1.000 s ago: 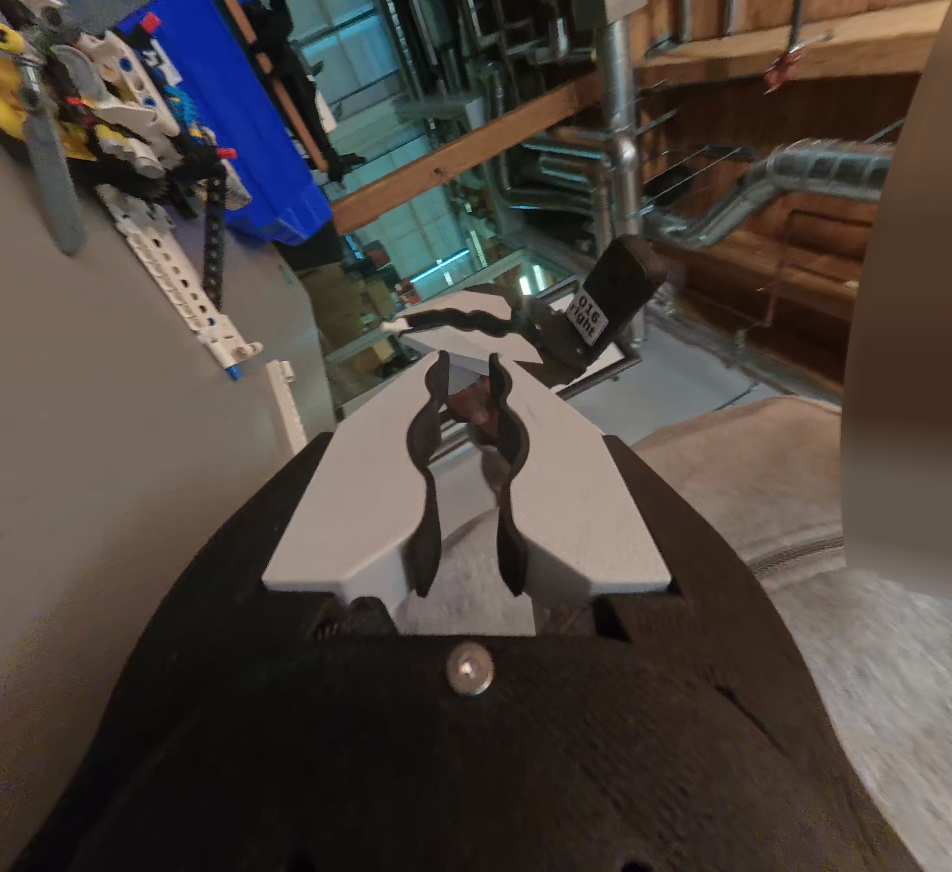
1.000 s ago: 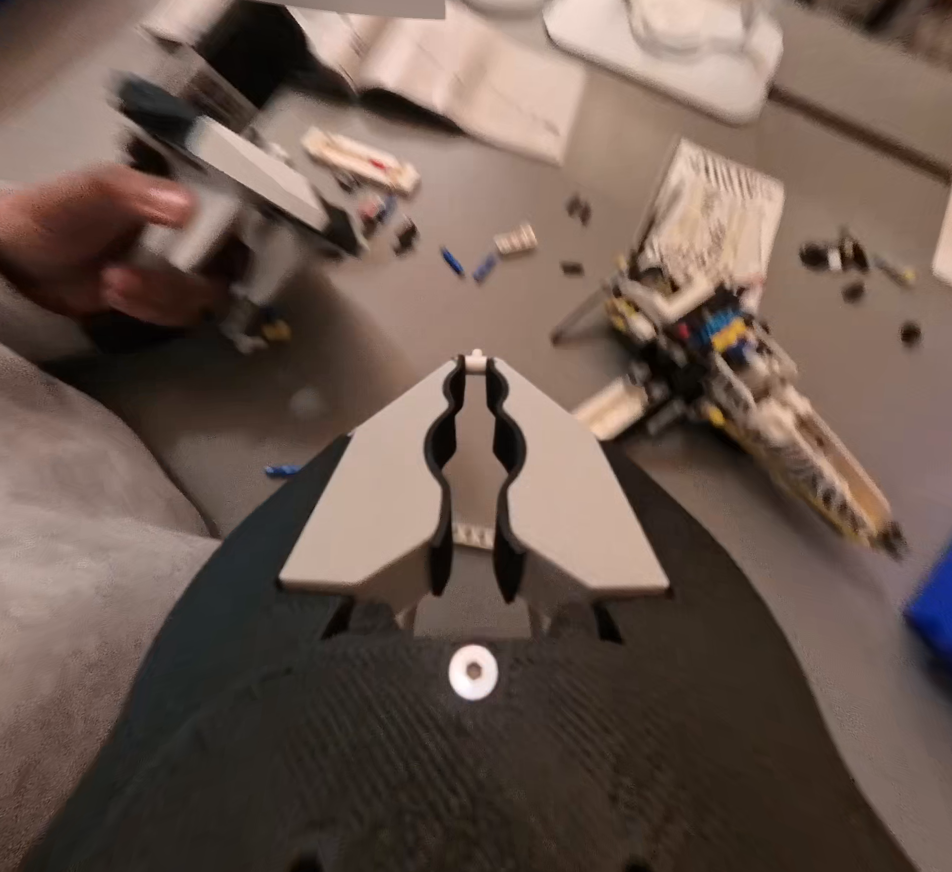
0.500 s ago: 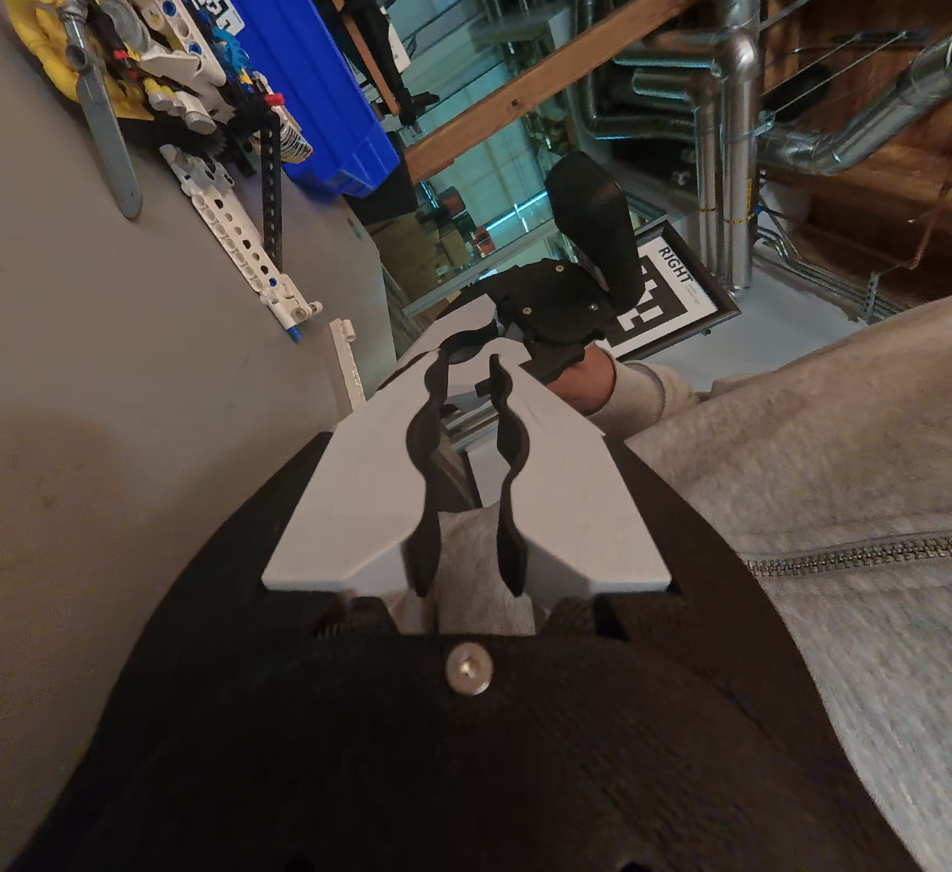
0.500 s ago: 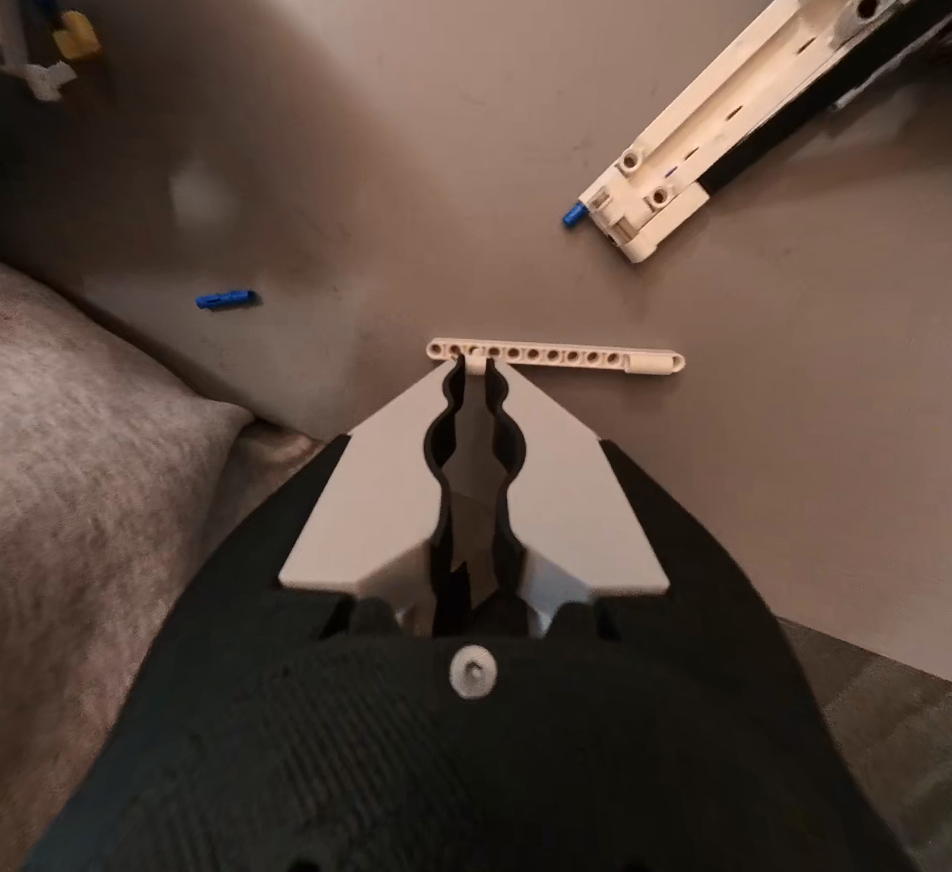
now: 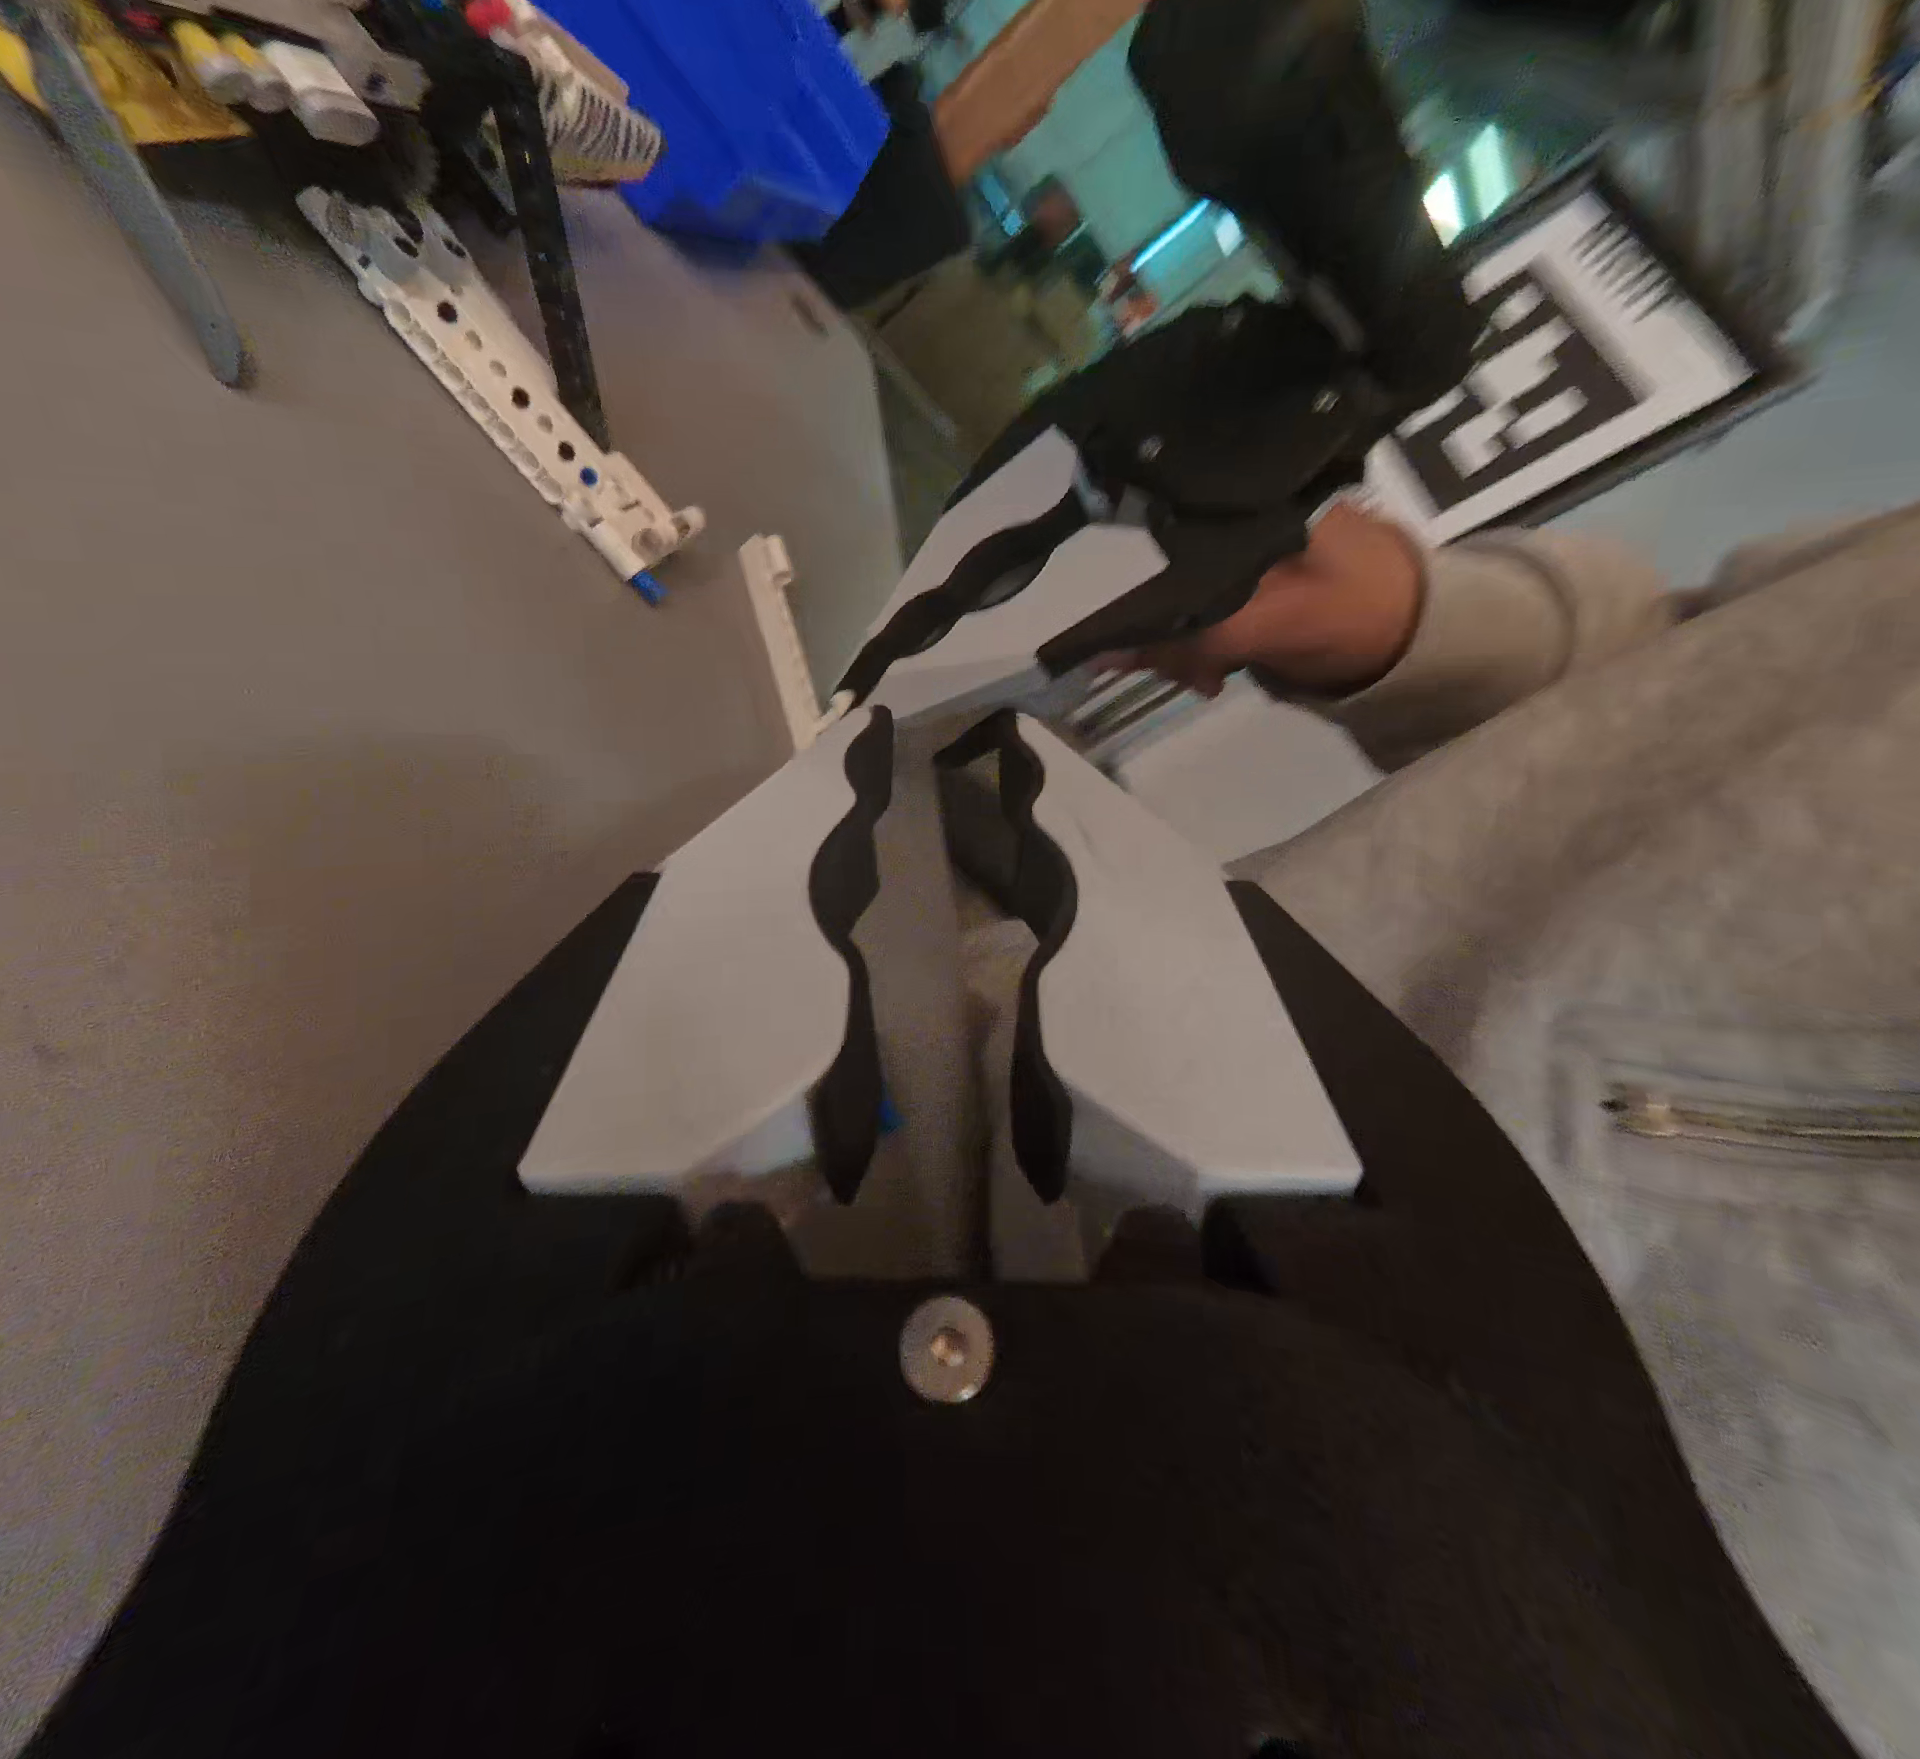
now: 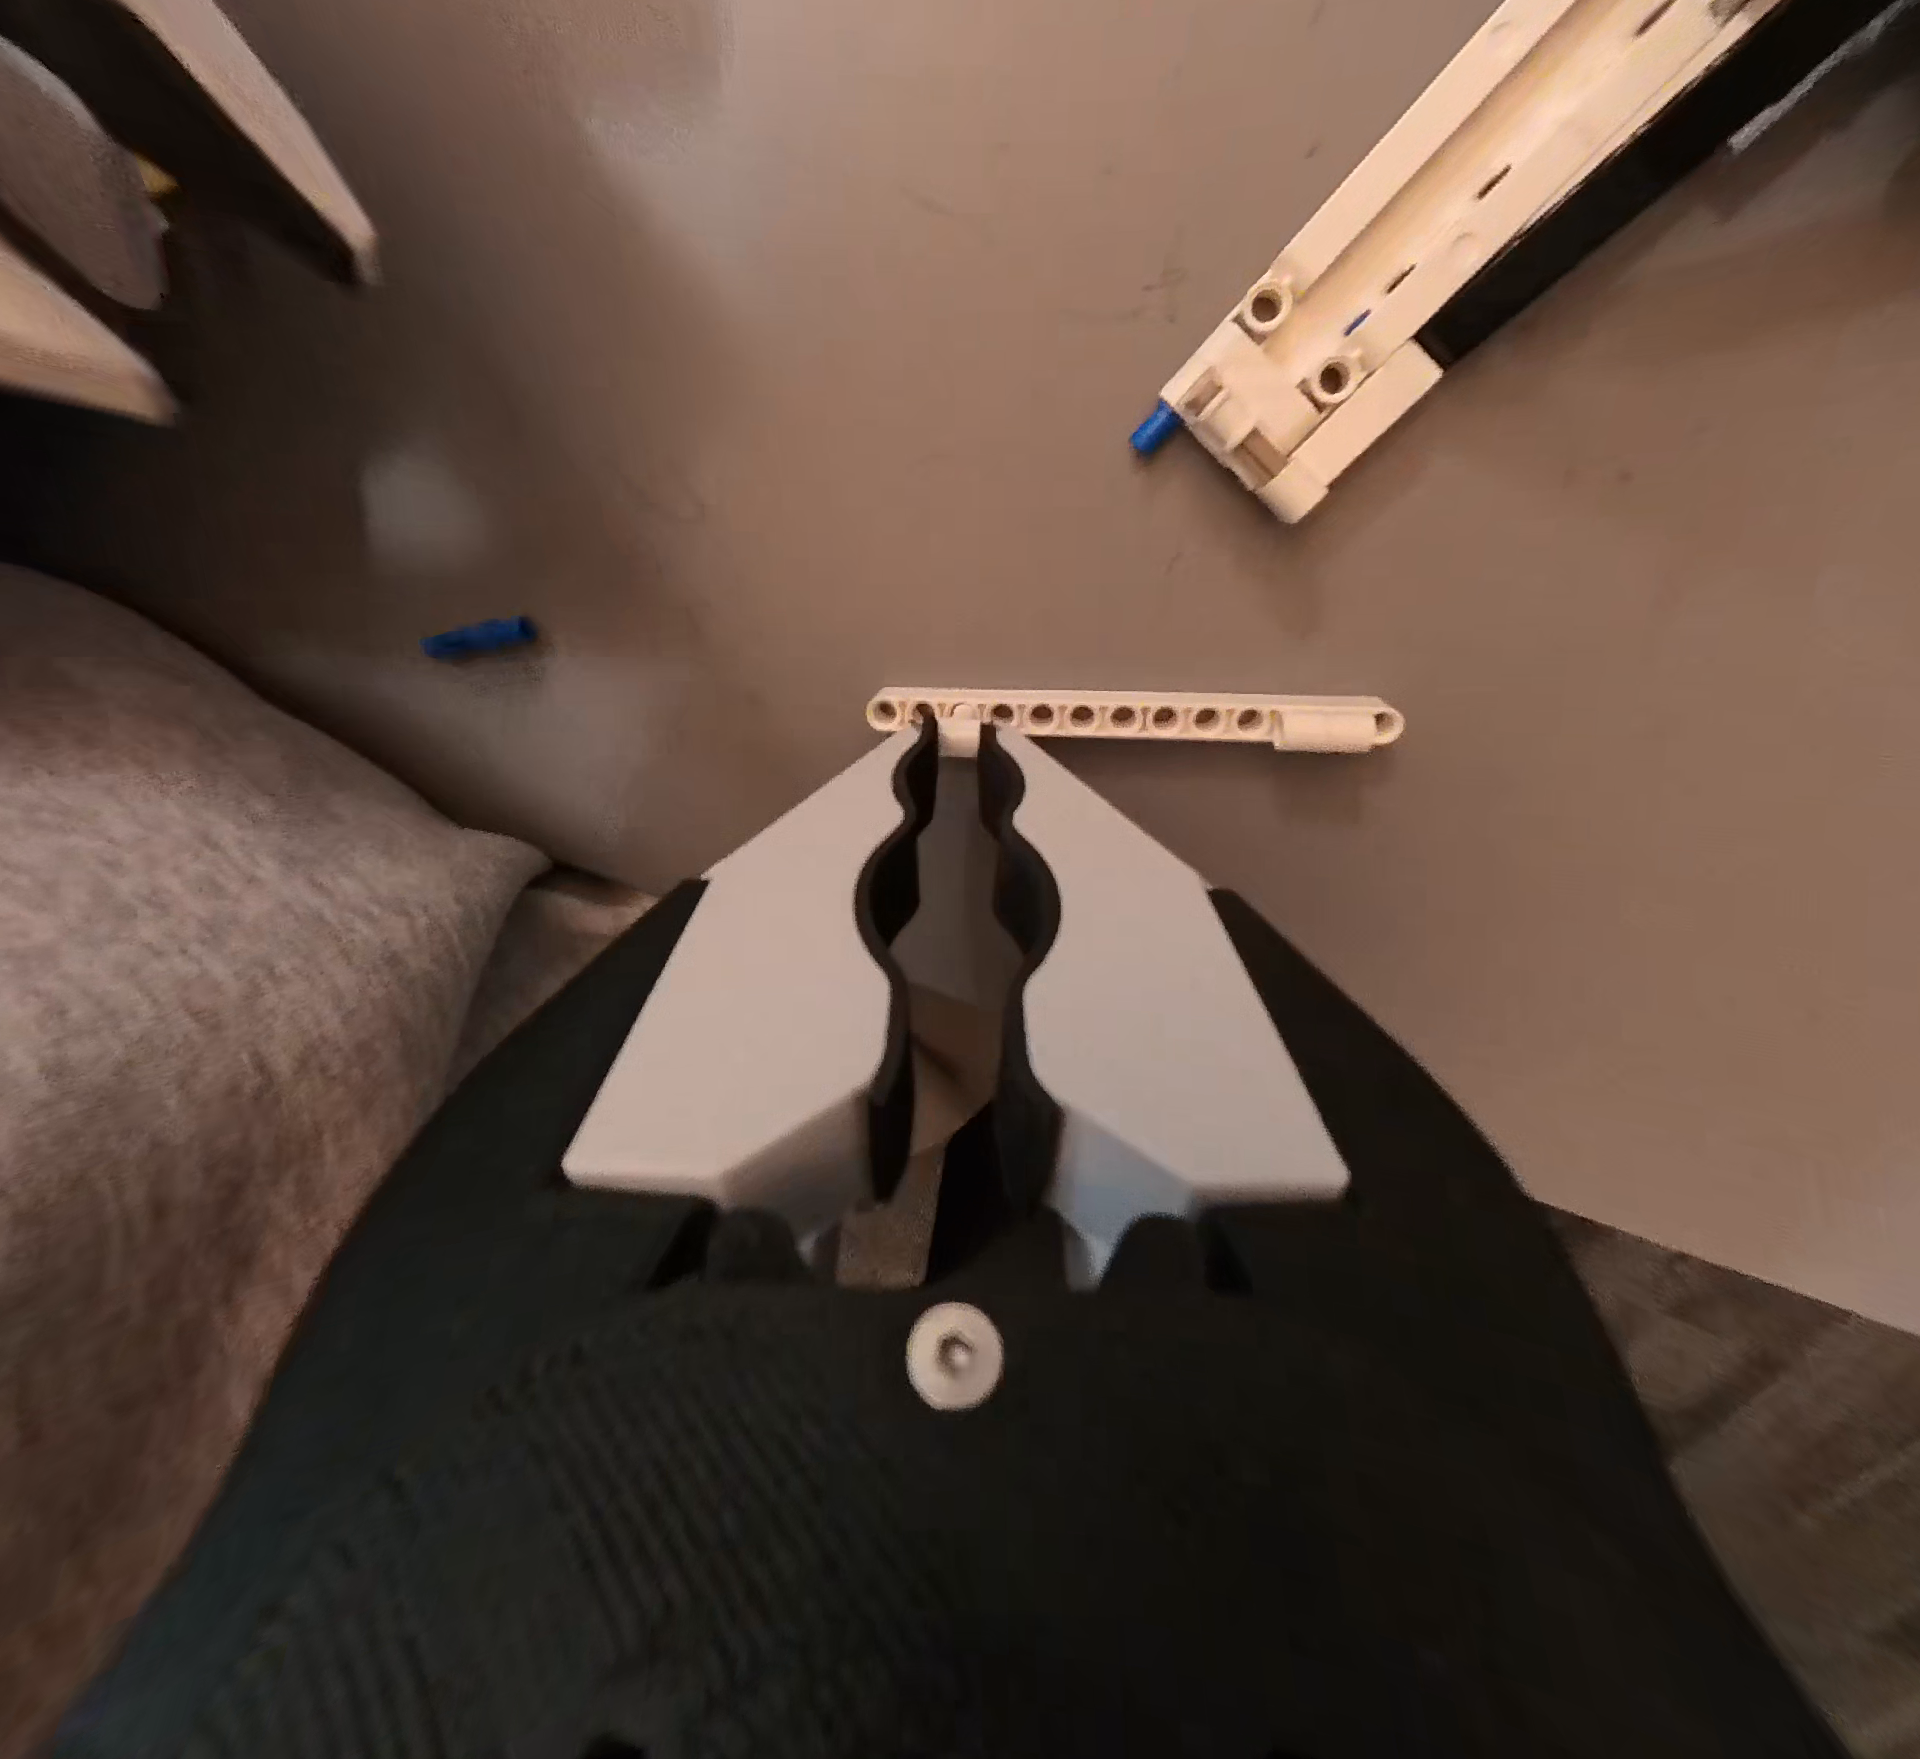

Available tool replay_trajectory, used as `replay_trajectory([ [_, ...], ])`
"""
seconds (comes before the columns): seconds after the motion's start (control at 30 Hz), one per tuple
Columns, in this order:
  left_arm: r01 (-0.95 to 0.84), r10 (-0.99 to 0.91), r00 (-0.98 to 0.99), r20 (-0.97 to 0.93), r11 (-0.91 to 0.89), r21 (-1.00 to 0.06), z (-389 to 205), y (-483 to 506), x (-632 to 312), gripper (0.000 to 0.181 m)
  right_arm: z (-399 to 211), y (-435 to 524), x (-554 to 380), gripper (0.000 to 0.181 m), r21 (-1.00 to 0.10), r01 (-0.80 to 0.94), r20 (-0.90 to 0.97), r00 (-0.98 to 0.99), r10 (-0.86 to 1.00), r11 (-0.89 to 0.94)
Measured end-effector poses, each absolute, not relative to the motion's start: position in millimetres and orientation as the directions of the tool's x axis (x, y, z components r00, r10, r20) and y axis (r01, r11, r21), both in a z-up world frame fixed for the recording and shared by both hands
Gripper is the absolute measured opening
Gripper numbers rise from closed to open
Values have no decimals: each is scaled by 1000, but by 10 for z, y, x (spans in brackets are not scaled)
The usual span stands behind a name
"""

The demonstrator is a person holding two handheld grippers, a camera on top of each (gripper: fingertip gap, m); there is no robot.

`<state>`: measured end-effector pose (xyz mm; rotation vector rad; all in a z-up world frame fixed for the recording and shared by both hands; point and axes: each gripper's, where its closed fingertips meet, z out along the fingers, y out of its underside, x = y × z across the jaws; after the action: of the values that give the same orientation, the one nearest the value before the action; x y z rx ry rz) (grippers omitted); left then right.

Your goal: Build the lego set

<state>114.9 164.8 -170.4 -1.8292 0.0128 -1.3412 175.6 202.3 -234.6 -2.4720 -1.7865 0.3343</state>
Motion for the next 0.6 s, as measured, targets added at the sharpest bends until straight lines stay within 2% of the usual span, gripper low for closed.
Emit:
replay_trajectory([
  [0.1, 289, -473, 586, 658, -636, -716, -1885, 1691, 1294, 23, -2342, 2030, 1751, 6, -225, 912, -173, 308, 936, -342],
  [0.27, 88, -464, 742, 484, -648, -757, -2141, 1826, 1534, 32, -2336, 2036, 1751, 6, -292, 876, -246, 320, 915, -385],
  [0.5, -85, -472, 800, 370, -701, -708, -2380, 1895, 1745, 26, -2333, 2018, 1714, 6, -337, 850, -279, 322, 905, -406],
  [0.6, -70, -449, 794, 411, -738, -671, -2438, 1903, 1742, 12, -2332, 1995, 1699, 6, -336, 849, -283, 322, 904, -408],
])
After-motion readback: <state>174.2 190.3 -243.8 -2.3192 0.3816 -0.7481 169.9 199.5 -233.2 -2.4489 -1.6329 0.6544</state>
